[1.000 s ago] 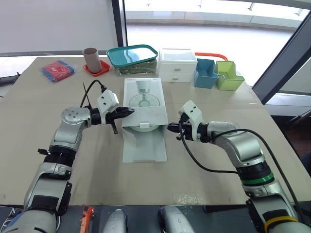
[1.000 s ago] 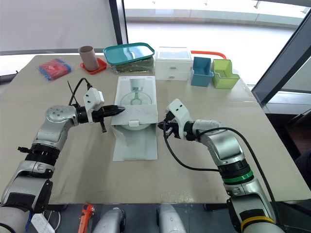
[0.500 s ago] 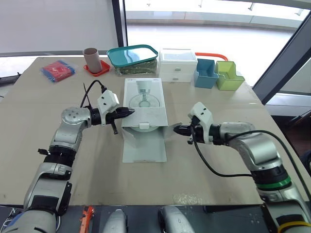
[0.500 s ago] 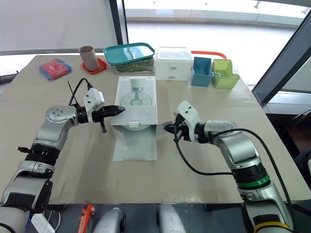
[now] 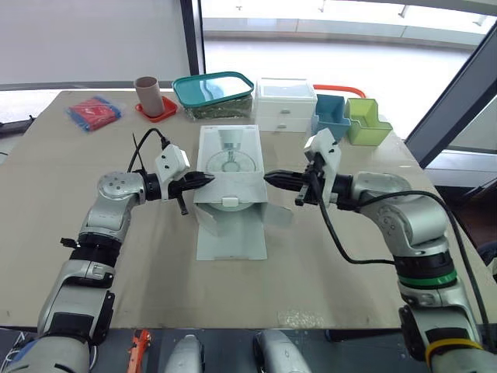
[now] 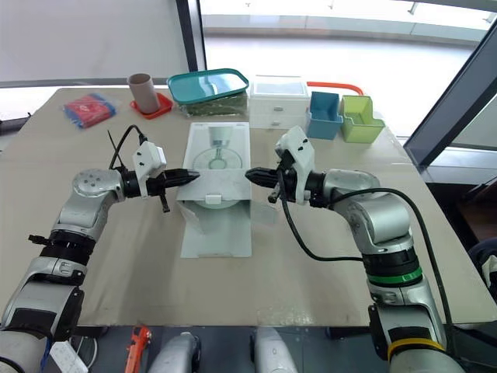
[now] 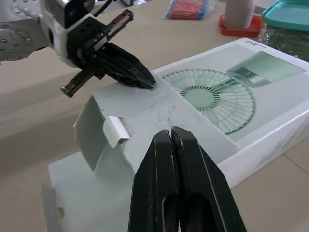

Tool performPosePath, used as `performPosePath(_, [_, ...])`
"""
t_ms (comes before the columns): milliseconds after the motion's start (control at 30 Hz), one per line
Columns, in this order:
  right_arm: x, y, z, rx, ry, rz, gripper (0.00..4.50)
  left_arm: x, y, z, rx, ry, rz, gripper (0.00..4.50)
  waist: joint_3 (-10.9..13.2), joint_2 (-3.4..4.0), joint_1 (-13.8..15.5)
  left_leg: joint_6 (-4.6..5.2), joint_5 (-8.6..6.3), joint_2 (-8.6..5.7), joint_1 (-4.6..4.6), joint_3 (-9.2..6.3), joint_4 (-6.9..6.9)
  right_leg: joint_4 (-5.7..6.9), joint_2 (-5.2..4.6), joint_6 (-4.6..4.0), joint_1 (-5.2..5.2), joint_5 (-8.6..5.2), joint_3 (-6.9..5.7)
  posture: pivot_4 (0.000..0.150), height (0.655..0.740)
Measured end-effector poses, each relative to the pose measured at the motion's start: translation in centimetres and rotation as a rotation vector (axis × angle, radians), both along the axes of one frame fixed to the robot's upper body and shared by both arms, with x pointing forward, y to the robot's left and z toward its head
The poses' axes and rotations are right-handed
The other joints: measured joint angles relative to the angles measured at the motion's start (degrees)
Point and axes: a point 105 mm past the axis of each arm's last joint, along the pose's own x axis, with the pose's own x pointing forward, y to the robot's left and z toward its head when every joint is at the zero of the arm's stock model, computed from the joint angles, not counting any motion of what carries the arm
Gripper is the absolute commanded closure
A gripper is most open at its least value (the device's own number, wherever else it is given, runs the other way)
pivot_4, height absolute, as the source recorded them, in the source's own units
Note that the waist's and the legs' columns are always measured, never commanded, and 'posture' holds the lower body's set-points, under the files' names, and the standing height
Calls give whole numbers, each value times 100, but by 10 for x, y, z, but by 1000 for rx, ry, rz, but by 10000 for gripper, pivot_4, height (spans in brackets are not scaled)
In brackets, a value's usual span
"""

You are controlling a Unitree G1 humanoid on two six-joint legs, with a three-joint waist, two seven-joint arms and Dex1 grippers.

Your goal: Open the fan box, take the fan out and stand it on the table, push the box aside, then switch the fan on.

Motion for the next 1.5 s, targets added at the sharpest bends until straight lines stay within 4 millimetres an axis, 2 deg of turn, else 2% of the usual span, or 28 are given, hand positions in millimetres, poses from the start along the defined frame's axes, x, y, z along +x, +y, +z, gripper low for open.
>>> performPosePath(167, [8, 11, -23, -70, 22, -22, 44680, 0, 0, 1, 2, -2, 1, 45000, 0, 0, 0, 0, 0, 0, 0, 0, 0, 1, 1, -1, -2, 1, 0, 1500, 7400])
performPosePath(567, [14, 13, -32, -113, 1, -33, 44680, -1, 7, 11, 13, -21, 18, 45000, 0, 0, -2, 0, 0, 2, 0, -1, 0, 1, 2, -1, -2, 1, -1, 1500, 7400])
performPosePath(600, [15, 13, -32, -113, 2, -35, 44680, -3, 7, 15, -3, -27, 14, 45000, 0, 0, -2, 0, 0, 2, 0, -1, 0, 1, 2, -1, -1, 1, -1, 1500, 7400])
performPosePath(633, [17, 12, -31, -114, -5, -44, 44680, -12, 3, 26, -46, -24, -31, 45000, 0, 0, -3, 0, 0, 2, 0, -1, 0, 1, 2, -1, -1, 0, -1, 1500, 7400])
performPosePath(700, [17, 12, -31, -114, -6, -46, 44680, -16, 1, 28, -51, -20, -54, 45000, 0, 0, -4, 0, 0, 2, 0, -1, 0, 1, 2, -1, -2, 1, -1, 1500, 7400])
performPosePath(733, [18, 13, -30, -111, -6, -49, 44680, -24, -2, 28, -44, -11, -87, 45000, 0, 0, -13, 0, 0, 3, 0, 1, 0, 1, 2, -2, -3, 1, 0, 1500, 7400])
performPosePath(800, [21, 10, -30, -107, -5, -67, 44680, -41, -8, 25, 9, 5, -162, 45000, 0, 1, -11, 0, 0, 4, 0, -1, -2, 1, 3, -2, -2, 1, -1, 1500, 7400])
performPosePath(967, [24, 11, -30, -102, -4, -83, 44680, -52, -17, 20, 119, 0, -216, 45000, 1, 1, -9, -1, 1, 2, 1, 1, -1, 1, 3, -3, -1, 1, 1, 1500, 7400])
performPosePath(1167, [24, 13, -30, -97, -3, -80, 44680, -54, -19, 3, 269, -26, -231, 45000, 1, 1, -6, -1, 1, 3, 1, 1, -1, 1, 5, -4, -2, 1, 1, 1500, 7400])
performPosePath(1500, [24, 13, -30, -98, -6, -83, 44680, -58, -10, -8, 384, -20, -255, 45000, 1, 2, -10, -1, 0, 4, 1, 1, -1, 1, 7, -4, -2, 0, 1, 1500, 7400])
